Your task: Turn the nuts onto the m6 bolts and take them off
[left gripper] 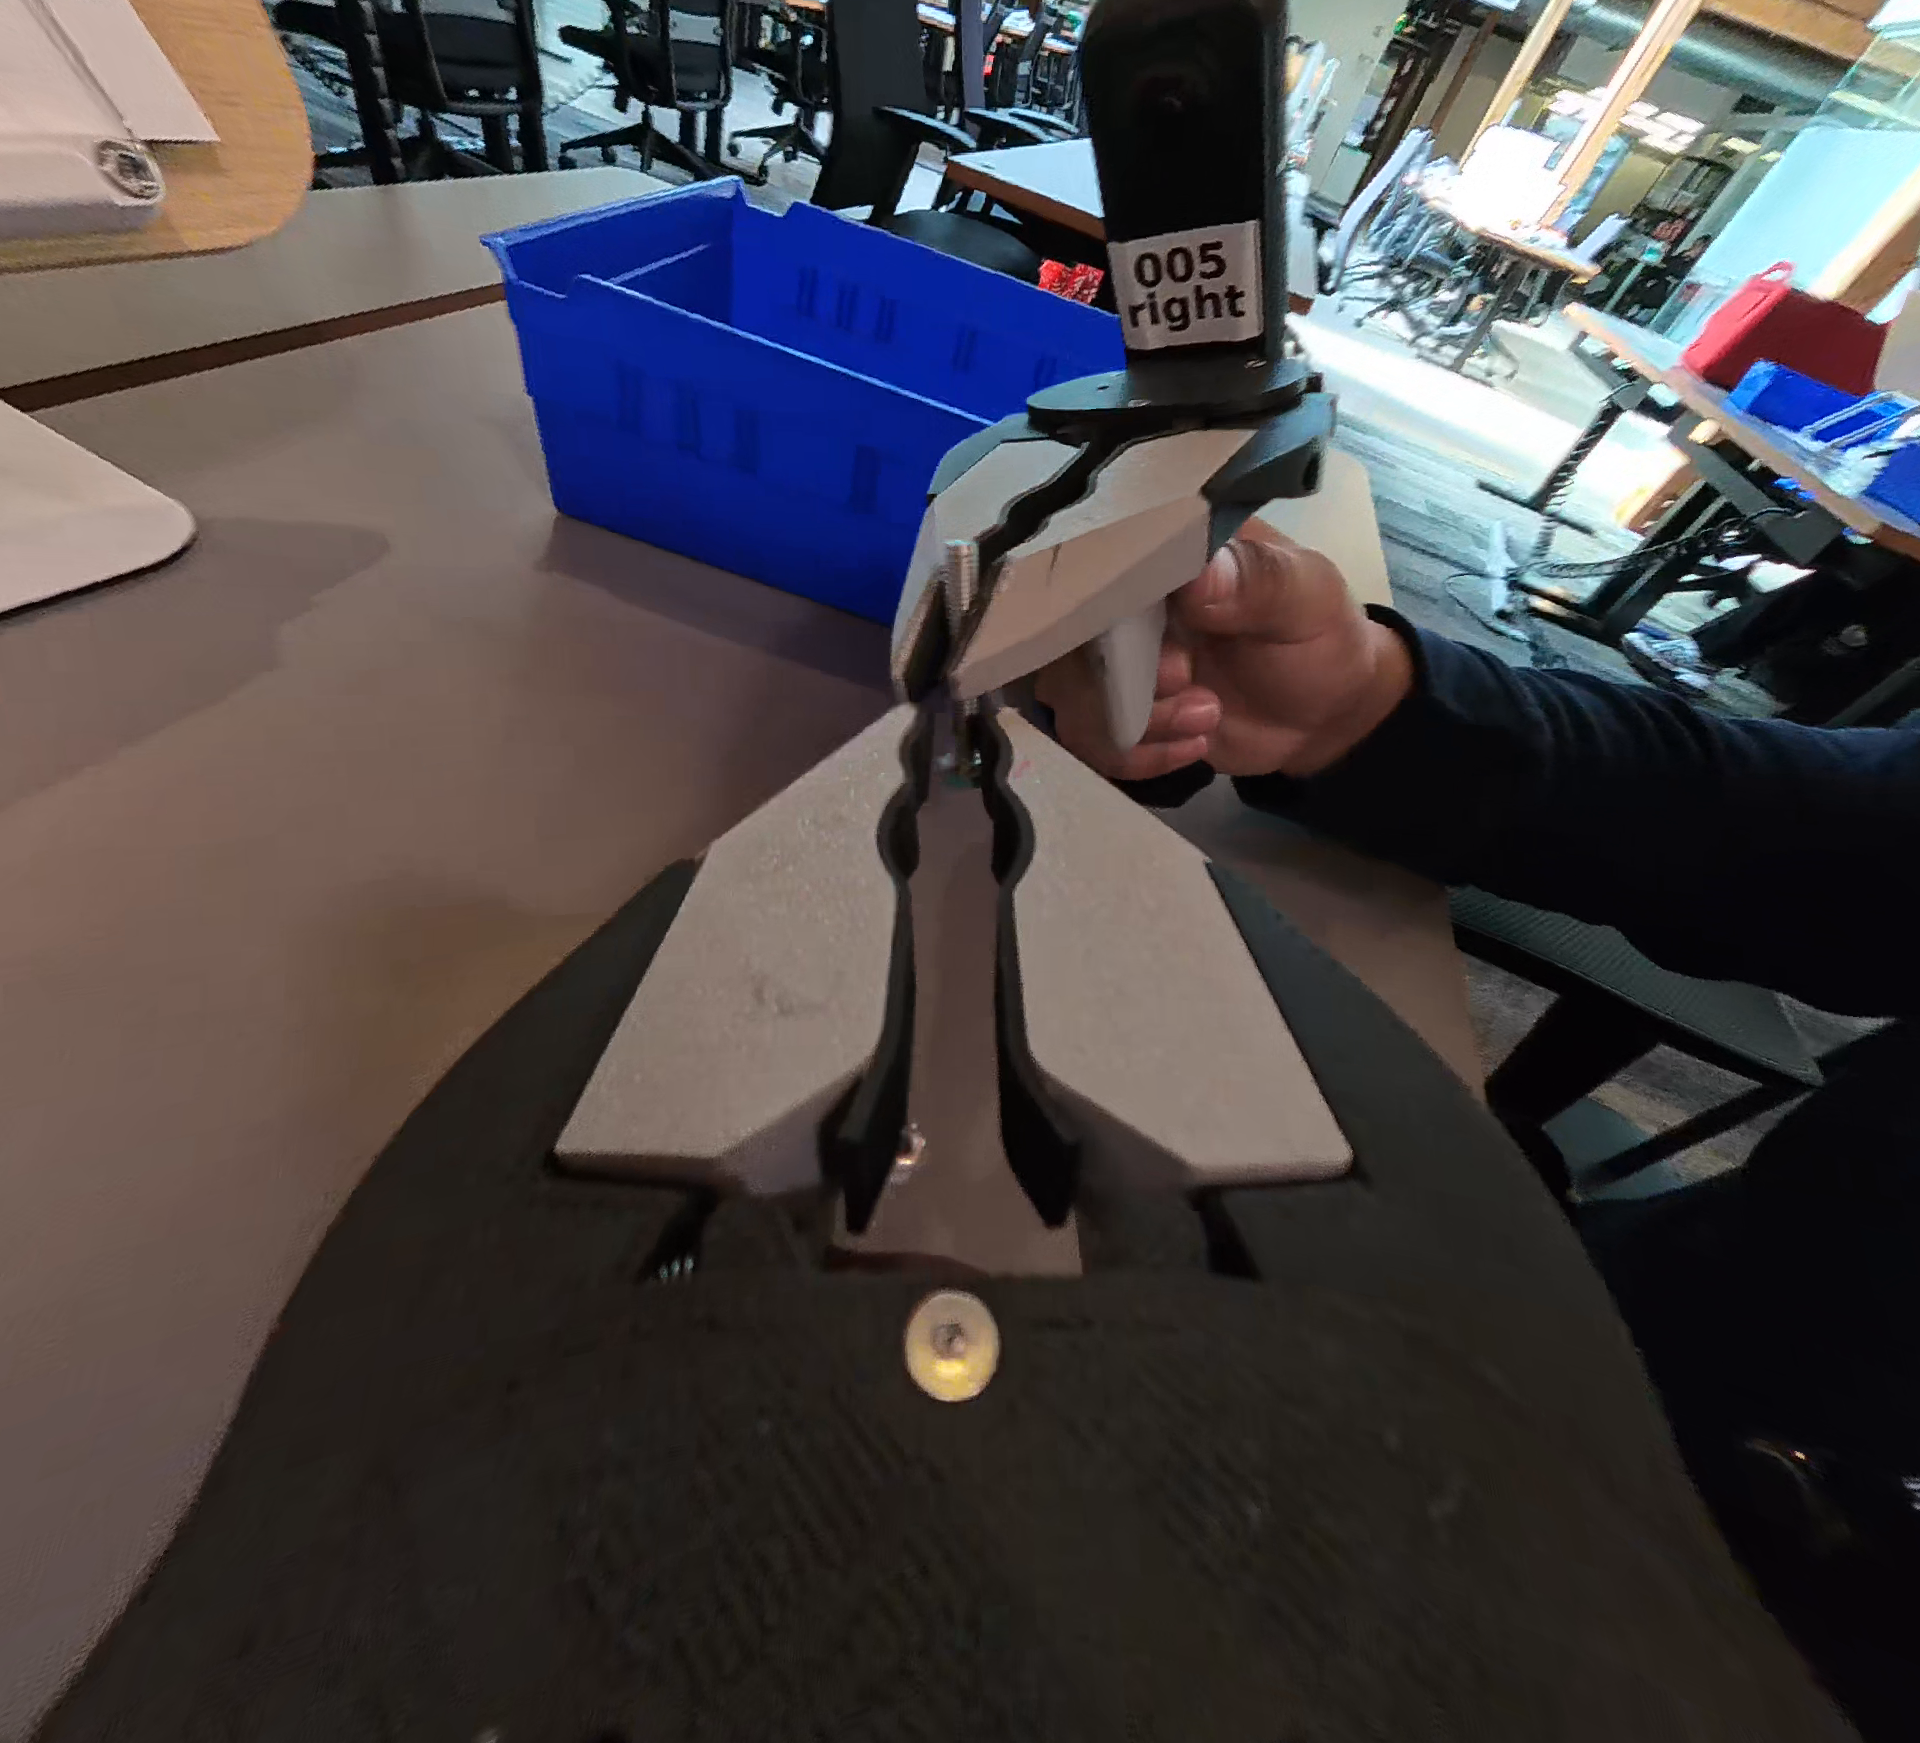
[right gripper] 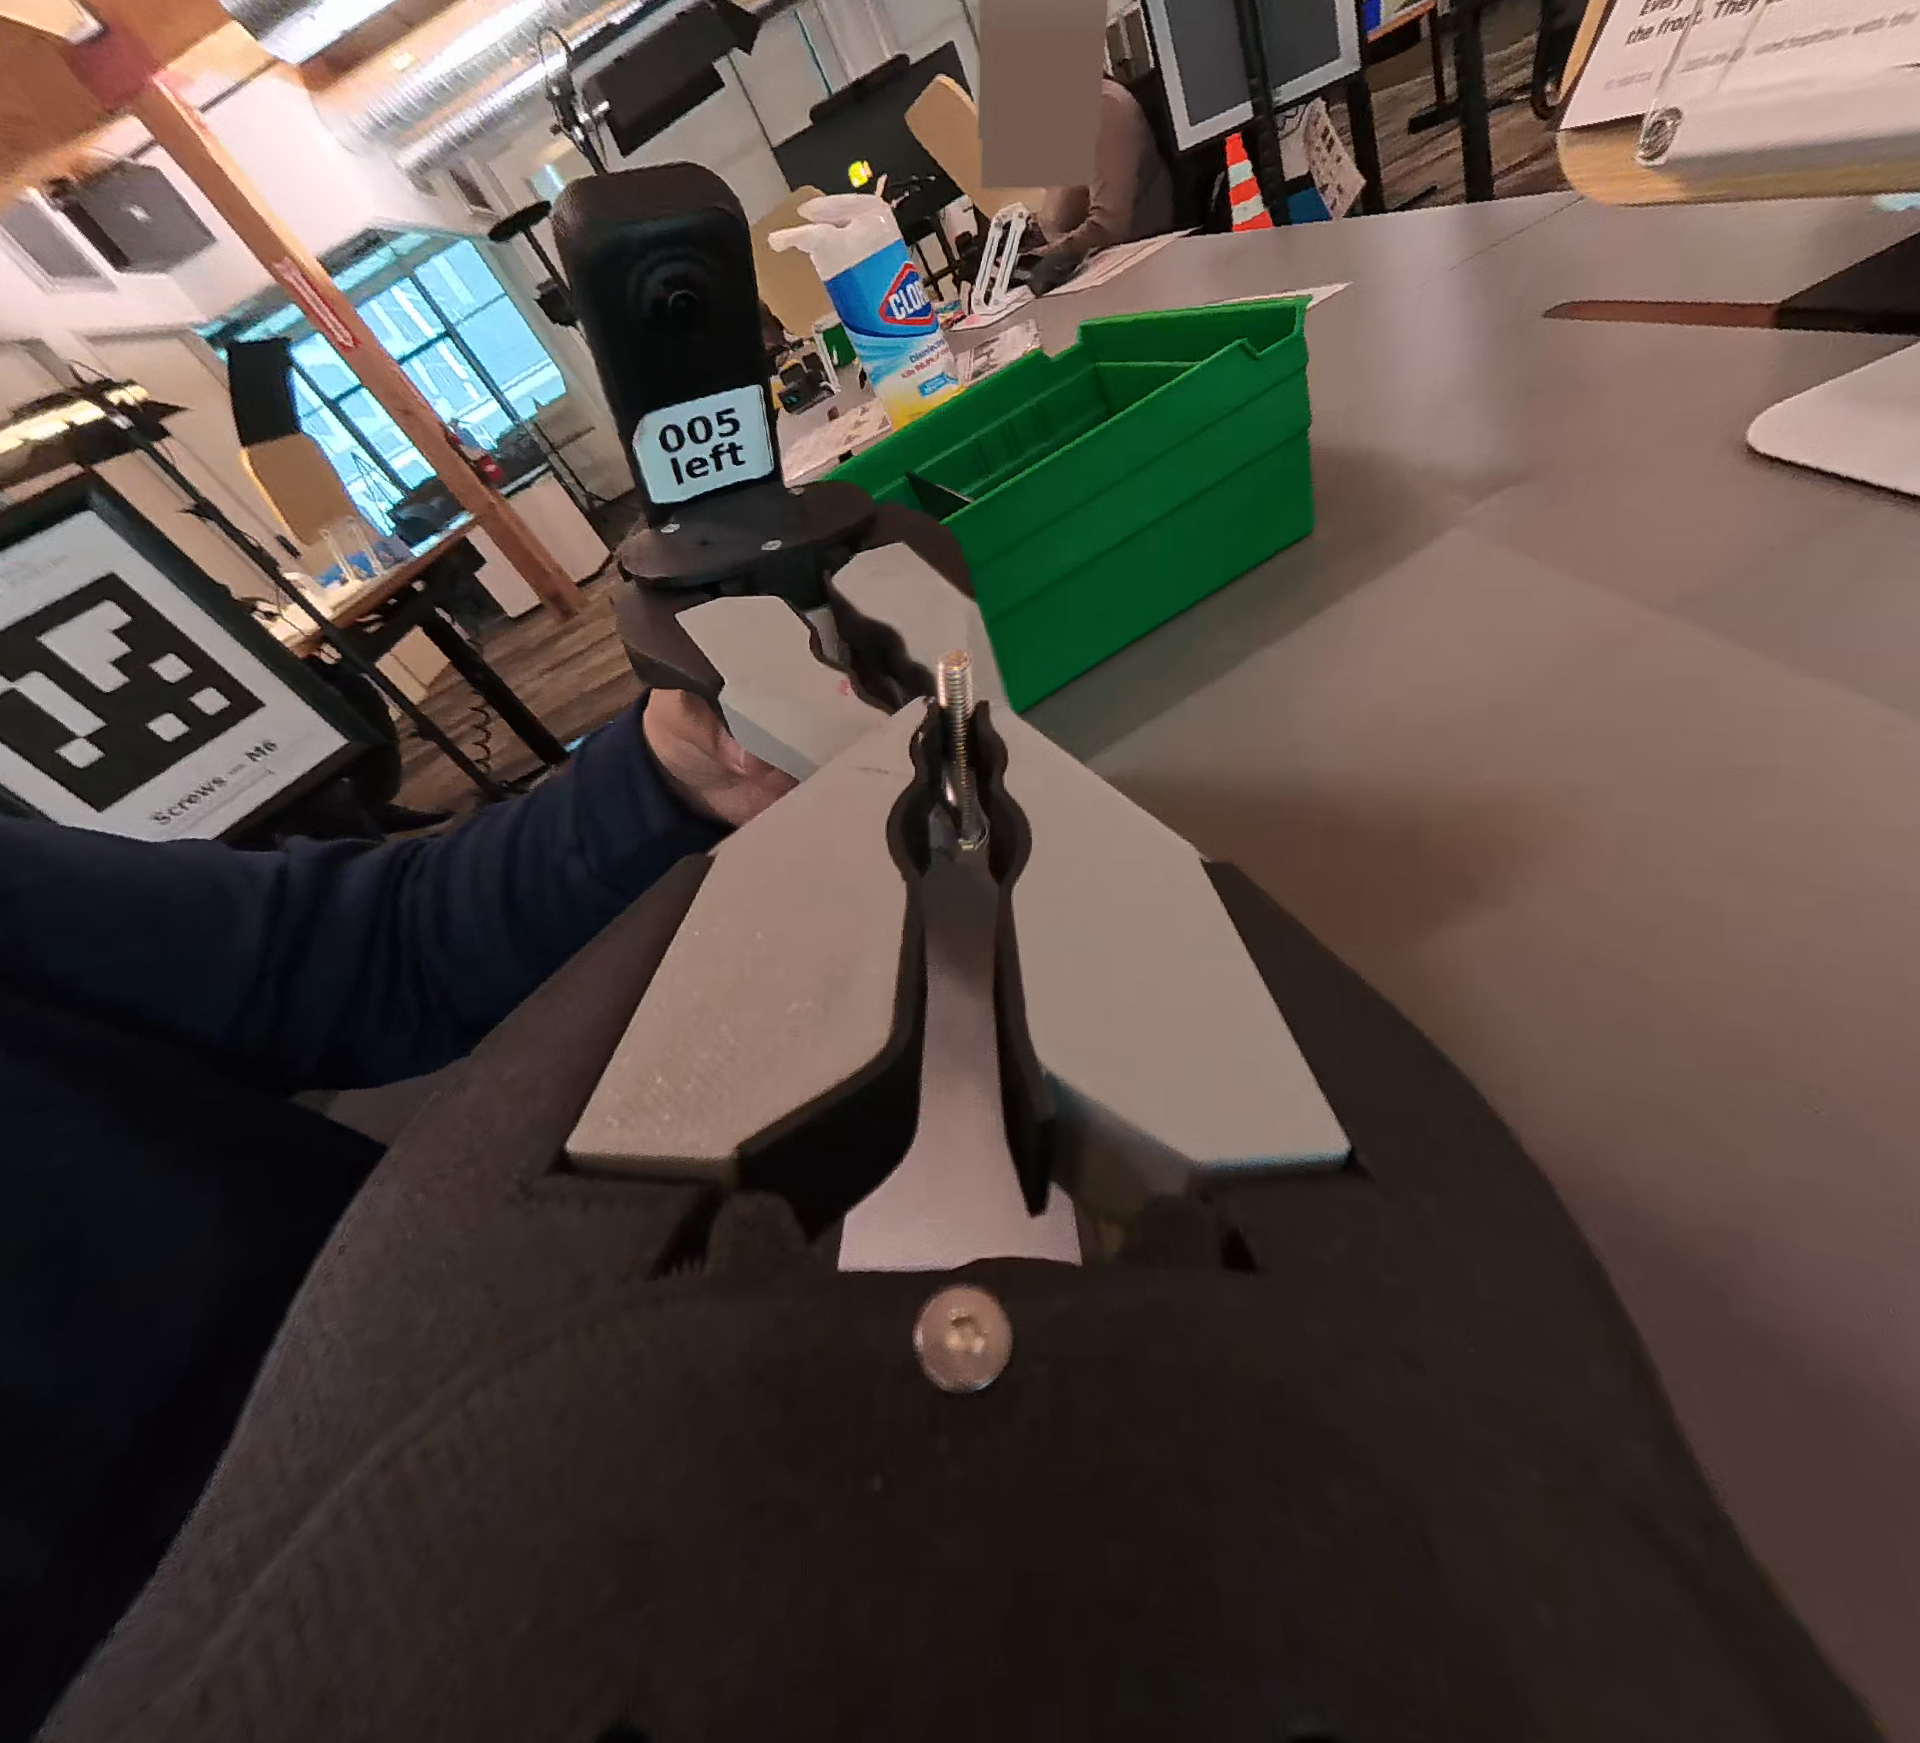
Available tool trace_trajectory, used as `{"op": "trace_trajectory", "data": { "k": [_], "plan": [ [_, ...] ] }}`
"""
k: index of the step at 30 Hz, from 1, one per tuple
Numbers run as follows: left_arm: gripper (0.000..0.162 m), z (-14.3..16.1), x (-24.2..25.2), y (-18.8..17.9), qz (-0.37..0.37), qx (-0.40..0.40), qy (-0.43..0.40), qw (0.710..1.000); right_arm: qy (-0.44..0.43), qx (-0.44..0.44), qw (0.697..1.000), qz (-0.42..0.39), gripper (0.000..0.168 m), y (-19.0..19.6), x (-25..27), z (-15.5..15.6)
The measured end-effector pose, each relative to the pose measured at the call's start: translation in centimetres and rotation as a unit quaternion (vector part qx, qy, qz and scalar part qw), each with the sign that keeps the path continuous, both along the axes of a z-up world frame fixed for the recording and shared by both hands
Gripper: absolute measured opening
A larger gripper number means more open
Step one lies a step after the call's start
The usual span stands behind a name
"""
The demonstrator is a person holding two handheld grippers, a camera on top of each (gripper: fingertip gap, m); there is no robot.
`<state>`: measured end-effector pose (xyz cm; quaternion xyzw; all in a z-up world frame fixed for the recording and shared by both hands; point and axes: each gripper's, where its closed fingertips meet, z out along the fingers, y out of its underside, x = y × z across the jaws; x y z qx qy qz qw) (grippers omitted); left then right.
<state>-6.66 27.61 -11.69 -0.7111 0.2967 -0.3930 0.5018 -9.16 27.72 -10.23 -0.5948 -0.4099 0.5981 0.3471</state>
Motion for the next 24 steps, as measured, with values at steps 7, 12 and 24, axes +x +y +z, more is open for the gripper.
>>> {"op": "trace_trajectory", "data": {
  "k": [7,12,24],
  "plan": [
    [0.003,0.18,0.19,-0.15,-0.017,-0.03,-0.035,0.999,0.007,-0.011,1.0,0.001,0.002,-0.03,-0.14,0.19],
    [0.003,0.33,0.17,-0.29,-0.028,-0.052,-0.058,0.997,0.021,-0.018,1.0,0.001,0.003,0.07,0.17,0.73],
    [0.003,0.68,0.69,-0.57,-0.042,-0.053,-0.077,0.995,0.02,-0.014,1.0,0.009,0.002,-0.55,0.0,0.92]
  ]
}}
